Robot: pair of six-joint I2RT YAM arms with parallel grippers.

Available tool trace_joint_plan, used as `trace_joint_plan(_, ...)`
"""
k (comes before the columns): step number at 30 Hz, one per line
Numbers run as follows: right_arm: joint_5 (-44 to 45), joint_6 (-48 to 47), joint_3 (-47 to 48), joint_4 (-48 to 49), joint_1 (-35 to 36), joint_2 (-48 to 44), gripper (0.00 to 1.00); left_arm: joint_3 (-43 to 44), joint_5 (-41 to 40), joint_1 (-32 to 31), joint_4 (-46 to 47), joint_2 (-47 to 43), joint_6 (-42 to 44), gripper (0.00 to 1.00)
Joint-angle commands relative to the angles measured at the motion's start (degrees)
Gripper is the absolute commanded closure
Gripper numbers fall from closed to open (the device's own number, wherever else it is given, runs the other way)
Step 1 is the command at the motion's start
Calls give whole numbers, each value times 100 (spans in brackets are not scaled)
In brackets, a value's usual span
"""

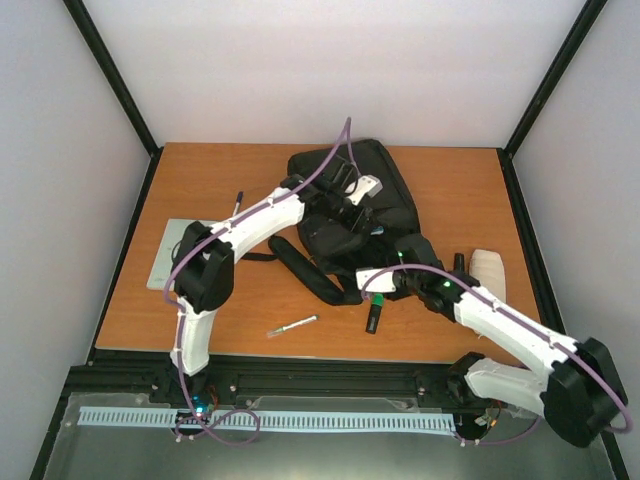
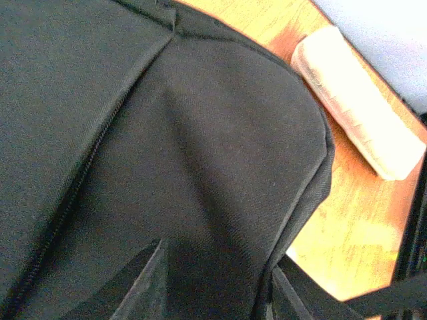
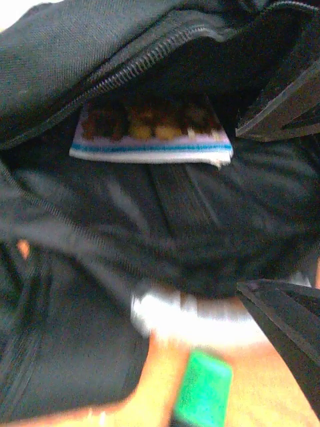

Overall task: Pack the student bag
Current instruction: Place the book in the student bag, then adjust the book at the center of the board.

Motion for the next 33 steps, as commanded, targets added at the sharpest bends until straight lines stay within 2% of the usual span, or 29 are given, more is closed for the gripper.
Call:
trace_joint_plan(1, -450, 1314, -213, -1430, 0, -661, 42, 537, -99, 22, -334, 229, -44, 54)
trace_joint_plan(3, -500, 1699, -226, -1579, -68, -905, 41, 673, -62, 22, -569, 228, 9, 39)
trace_joint_plan(4, -541, 1950, -196, -1632, -117, -1005, 41, 692, -99, 21, -652, 176, -8, 28)
trace_joint_plan(5, -611, 2123, -152, -1691, -183, -1072, 41, 646, -126, 21, -707, 85, -47, 5)
trace_joint_plan(6, -716, 2318, -73, -1746, -246, -1128, 41, 577, -129, 22, -741, -22, -119, 1)
trace_joint_plan(9, -1085, 2928, 281, -1841, -459, -1215, 40, 337, -203, 26, -822, -470, -331, 0)
trace_joint_plan(11, -1301, 3329, 476, -1775, -551, -1199, 38, 235, -606, 18, -953, -879, -377, 0)
trace_joint_plan(15, -1620, 4020, 777, -1437, -658, -1029, 29, -413, -2942, -7, -912, -1860, -505, 0)
trace_joint_plan(17, -1857, 4403, 986, -1306, -699, -811, 23, -797, -3751, 55, -783, -2333, -517, 0)
trace_joint_plan(19, -2230, 4751, 1235, -1236, -714, -504, 16, -1208, -4234, 231, -645, -2784, -636, 0)
trace_joint_plan(22, -2484, 5018, 1578, -1175, -746, -55, 6, -2019, -4385, 741, -480, -3396, -864, 0)
trace_joint_plan(25, -2130, 5258, 1582, -816, -787, 165, 4, -2791, -3962, 1378, -267, -4020, -936, 0)
trace_joint_plan(26, -2001, 5368, 1525, -702, -804, 199, 1, -3064, -3860, 1584, -155, -4244, -1000, 0)
trace_joint_plan(28, -2028, 5478, 1276, -537, -842, 226, 0, -3470, -3976, 1920, -38, -4587, -1212, 0)
trace_joint_plan(30, -2240, 5474, 1109, -534, -855, 190, 0, -3819, -5016, 2074, -67, -4812, -1722, 0)
trace_joint_plan(32, -2446, 5468, 1035, -578, -855, 138, 0, -3850, -6507, 2171, -658, -4668, -2621, 0)
trace_joint_plan(33, -2533, 5462, 1028, -599, -855, 118, 0, -3745, -6876, 2320, -965, -4404, -2788, 0)
